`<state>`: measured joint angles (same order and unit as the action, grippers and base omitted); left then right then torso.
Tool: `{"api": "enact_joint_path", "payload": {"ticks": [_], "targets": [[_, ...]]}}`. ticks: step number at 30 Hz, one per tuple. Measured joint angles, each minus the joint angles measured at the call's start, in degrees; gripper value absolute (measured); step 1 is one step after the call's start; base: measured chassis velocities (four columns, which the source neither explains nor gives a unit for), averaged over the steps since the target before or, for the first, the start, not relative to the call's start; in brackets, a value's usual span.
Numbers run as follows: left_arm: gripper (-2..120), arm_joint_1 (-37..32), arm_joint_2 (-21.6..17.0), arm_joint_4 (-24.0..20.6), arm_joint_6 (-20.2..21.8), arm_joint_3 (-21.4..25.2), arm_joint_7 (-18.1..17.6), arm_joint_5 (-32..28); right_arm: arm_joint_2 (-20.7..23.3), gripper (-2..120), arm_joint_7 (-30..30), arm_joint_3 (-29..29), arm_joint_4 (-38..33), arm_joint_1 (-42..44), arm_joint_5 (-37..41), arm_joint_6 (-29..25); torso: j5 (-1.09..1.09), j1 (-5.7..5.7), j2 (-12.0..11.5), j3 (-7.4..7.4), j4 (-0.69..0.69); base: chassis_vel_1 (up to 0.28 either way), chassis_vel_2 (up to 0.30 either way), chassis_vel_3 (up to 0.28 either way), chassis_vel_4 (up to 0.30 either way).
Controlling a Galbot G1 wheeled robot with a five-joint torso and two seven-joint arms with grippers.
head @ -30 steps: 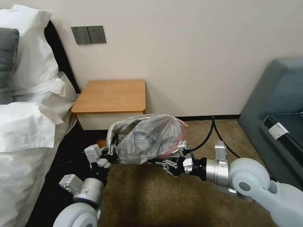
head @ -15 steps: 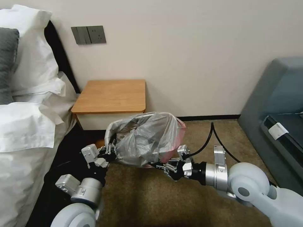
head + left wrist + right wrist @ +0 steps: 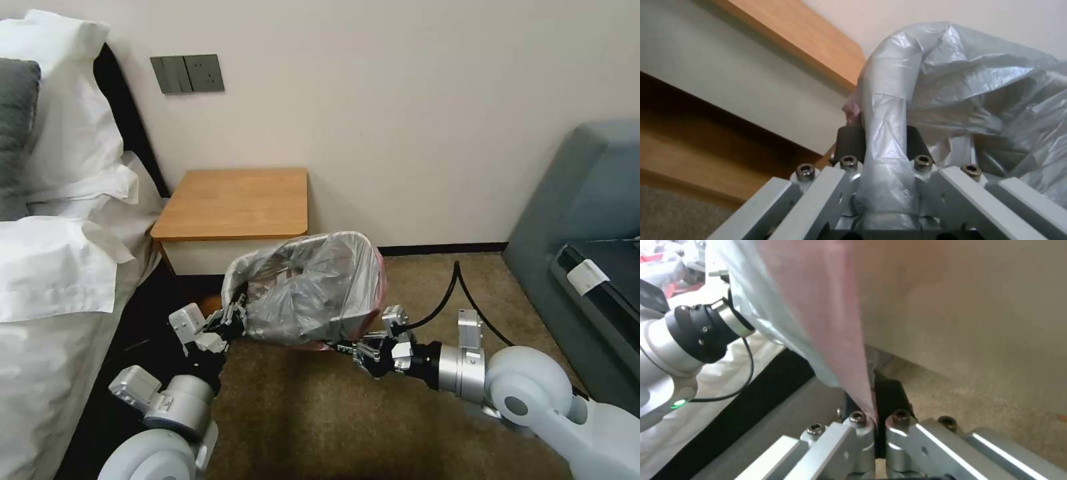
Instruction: Pick up the garbage bag from the table and place it over the trash can.
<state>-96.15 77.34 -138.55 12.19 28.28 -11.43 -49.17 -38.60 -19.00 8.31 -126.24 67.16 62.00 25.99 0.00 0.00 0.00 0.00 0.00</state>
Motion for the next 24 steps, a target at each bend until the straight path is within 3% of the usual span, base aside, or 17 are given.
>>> {"api": "enact_joint_path", "payload": {"ticks": [16, 24], "targets": [[7, -0.4, 0.0, -0.2, 0.2, 0.1, -0.3, -1.5, -1.2, 0, 2.0, 1.2, 0.4, 2.4, -0.9, -0.5, 0.00, 0.00, 0.0, 0.00, 0.00, 0.000, 0.000, 0.000, 0.000], [7, 0.0, 0.0, -0.2, 0.2, 0.3, -0.4, -1.8, -1.0, 32, 1.7, 3.5, -3.4, 7.7, -5.1, -1.0, 0.00, 0.00, 0.0, 0.00, 0.00, 0.000, 0.000, 0.000, 0.000]]}}
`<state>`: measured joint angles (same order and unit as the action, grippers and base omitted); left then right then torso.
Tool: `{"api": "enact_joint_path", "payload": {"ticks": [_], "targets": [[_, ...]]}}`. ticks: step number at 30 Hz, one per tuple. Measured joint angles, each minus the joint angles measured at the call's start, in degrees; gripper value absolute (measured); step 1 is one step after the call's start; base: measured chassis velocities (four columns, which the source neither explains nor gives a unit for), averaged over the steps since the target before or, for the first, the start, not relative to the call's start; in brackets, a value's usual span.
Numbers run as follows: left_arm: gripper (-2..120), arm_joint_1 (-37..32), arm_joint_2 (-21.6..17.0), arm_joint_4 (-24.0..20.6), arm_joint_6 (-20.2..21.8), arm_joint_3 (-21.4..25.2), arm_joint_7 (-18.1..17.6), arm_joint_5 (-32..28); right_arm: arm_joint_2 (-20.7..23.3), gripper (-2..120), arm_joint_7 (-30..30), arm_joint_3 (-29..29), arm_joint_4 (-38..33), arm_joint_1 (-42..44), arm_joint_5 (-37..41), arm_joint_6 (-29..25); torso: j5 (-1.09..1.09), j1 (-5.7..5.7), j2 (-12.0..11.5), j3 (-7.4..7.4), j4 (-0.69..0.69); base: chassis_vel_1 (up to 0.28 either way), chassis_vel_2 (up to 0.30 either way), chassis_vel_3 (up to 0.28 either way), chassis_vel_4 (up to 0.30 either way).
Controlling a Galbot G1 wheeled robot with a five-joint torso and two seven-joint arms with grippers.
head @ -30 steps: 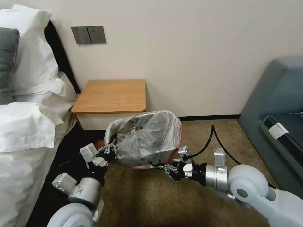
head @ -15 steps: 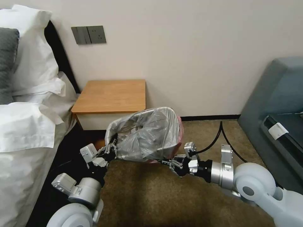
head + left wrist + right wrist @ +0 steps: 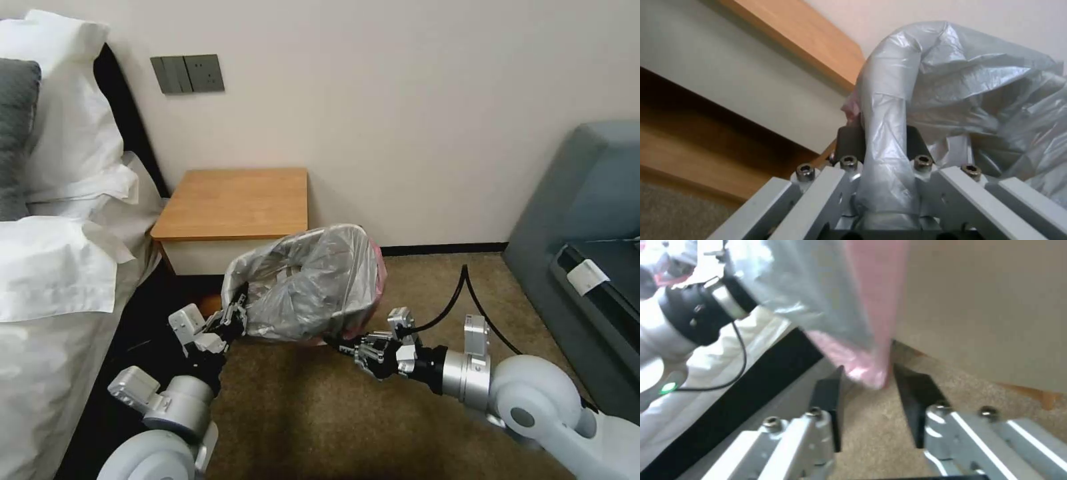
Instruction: Pick up the garbage bag from the table and place it over the trash can.
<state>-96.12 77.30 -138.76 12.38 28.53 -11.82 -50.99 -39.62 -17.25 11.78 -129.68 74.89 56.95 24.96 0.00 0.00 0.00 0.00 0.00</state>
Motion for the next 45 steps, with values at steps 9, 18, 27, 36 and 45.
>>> {"api": "enact_joint_path", "payload": {"ticks": [9, 18, 27, 36, 45], "targets": [[7, 0.0, -0.3, -0.1, 0.3, 0.2, -0.4, -1.5, 0.6, 65, -1.9, 4.3, 0.0, 4.3, -2.0, -3.4, -0.01, 0.00, 0.0, 0.00, 0.00, 0.000, 0.000, 0.000, 0.000], [7, 0.1, -1.1, -0.8, 1.8, 0.8, -1.7, -4.7, -0.3, 96, -9.6, 10.5, 3.9, 5.6, 1.6, -6.4, 0.01, 0.00, 0.0, 0.00, 0.00, 0.000, 0.000, 0.000, 0.000], [7, 0.4, -1.1, -0.6, 2.3, 0.8, -1.7, -5.4, 0.0, 100, -13.9, 13.9, 3.9, 7.1, 8.9, -5.7, 0.00, 0.00, 0.0, 0.00, 0.00, 0.000, 0.000, 0.000, 0.000], [7, 0.6, -0.9, -0.4, 2.4, 1.0, -1.8, -5.3, 0.6, 98, -13.7, 13.0, 1.1, 7.9, 10.8, -5.4, 0.00, 0.00, 0.0, 0.00, 0.00, 0.000, 0.000, 0.000, 0.000], [7, 0.2, -1.1, 0.0, 2.2, 1.1, -1.5, -5.3, 0.6, 81, -12.0, 11.7, -0.9, 7.4, 11.8, -5.4, 0.00, 0.00, 0.0, 0.00, -0.01, 0.000, 0.000, 0.000, 0.000]]}}
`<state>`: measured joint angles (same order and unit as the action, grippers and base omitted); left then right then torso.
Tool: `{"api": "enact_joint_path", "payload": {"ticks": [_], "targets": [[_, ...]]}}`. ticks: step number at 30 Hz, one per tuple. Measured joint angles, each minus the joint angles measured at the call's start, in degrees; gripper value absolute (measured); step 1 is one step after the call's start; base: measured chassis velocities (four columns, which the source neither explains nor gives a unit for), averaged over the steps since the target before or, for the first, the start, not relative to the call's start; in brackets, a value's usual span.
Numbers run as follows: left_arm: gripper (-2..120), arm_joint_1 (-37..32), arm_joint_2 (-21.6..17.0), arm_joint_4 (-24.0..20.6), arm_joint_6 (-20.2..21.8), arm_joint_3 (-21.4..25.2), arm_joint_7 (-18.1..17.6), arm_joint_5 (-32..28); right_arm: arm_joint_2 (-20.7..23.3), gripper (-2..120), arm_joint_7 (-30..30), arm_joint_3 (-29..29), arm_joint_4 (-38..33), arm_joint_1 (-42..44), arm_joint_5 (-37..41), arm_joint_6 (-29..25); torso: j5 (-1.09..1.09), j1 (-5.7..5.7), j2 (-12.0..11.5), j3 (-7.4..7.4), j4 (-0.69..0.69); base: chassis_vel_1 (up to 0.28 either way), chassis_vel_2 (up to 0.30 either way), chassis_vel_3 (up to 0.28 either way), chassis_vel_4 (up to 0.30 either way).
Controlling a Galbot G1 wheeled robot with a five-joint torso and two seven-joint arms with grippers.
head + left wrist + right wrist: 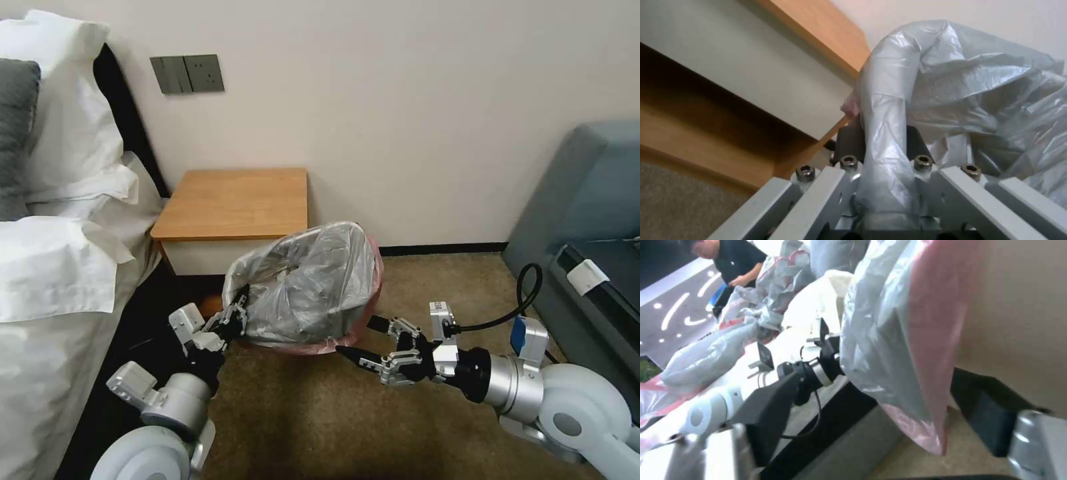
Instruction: Pick up the garbage bag from the table and place it over the trash can.
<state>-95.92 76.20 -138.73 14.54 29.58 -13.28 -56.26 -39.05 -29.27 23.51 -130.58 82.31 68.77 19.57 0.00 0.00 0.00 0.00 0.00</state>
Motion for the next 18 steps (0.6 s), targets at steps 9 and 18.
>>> {"api": "enact_joint_path", "payload": {"ticks": [9, 18], "targets": [[7, -0.6, 0.0, 0.0, -0.2, -0.1, 1.1, 0.1, -0.5, 47, 0.7, 0.4, -0.1, 0.3, 0.3, 0.0, 0.00, 0.00, 0.0, 0.00, 0.00, 0.000, 0.000, 0.000, 0.000], [7, -0.9, 0.0, 0.0, -0.4, 0.0, 1.2, 0.2, 0.1, 17, 0.1, 0.9, 0.6, 0.2, 0.5, -0.2, 0.00, 0.00, 0.0, 0.00, 0.00, 0.000, 0.000, 0.000, 0.000]]}}
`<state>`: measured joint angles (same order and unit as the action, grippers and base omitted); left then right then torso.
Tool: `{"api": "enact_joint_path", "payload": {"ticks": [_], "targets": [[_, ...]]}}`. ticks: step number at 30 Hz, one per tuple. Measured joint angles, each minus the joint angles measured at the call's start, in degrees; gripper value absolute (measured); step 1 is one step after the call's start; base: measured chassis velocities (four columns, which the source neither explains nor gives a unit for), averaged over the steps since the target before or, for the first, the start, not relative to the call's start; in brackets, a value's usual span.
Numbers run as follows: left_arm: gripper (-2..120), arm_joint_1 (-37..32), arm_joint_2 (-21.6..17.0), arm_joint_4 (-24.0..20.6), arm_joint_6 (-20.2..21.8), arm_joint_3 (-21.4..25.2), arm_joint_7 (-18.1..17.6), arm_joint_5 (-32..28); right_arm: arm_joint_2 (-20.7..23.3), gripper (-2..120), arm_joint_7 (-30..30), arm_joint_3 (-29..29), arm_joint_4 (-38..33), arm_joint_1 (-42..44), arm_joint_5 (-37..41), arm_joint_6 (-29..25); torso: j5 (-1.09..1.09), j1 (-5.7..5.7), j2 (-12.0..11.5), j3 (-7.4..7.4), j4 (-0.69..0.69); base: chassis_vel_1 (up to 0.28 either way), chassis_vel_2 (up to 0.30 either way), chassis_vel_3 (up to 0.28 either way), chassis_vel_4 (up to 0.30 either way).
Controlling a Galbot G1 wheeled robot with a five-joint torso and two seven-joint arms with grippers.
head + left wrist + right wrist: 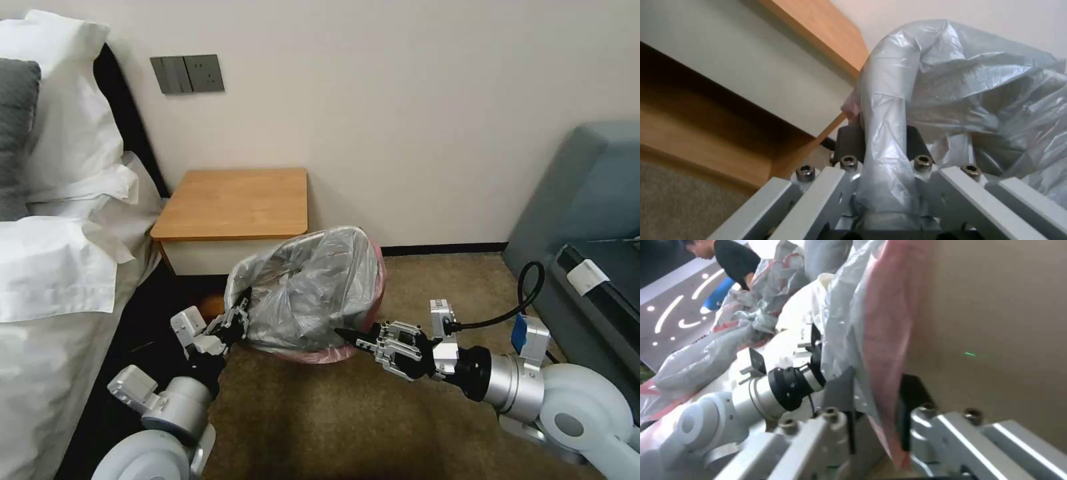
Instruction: Pick up the garbage bag from the table and place it over the trash can.
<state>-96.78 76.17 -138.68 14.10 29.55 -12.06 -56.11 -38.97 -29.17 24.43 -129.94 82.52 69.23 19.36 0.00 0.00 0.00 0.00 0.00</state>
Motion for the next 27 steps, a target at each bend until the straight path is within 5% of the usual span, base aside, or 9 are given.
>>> {"api": "enact_joint_path", "payload": {"ticks": [4, 27], "targets": [[7, 0.0, 0.0, 0.2, -0.1, 0.0, 0.0, -0.1, 0.0, 0, -0.6, 0.8, 0.5, 0.4, 0.0, -0.2, 0.00, 0.00, 0.0, 0.00, 0.00, 0.000, 0.000, 0.000, 0.000], [7, 0.0, 0.0, 0.4, 0.0, 0.3, -0.1, -3.3, -5.0, 0, -2.3, 6.1, 4.8, 4.8, 6.3, -1.3, 0.00, 0.00, 0.0, 0.00, 0.00, 0.000, 0.000, 0.000, 0.000]]}}
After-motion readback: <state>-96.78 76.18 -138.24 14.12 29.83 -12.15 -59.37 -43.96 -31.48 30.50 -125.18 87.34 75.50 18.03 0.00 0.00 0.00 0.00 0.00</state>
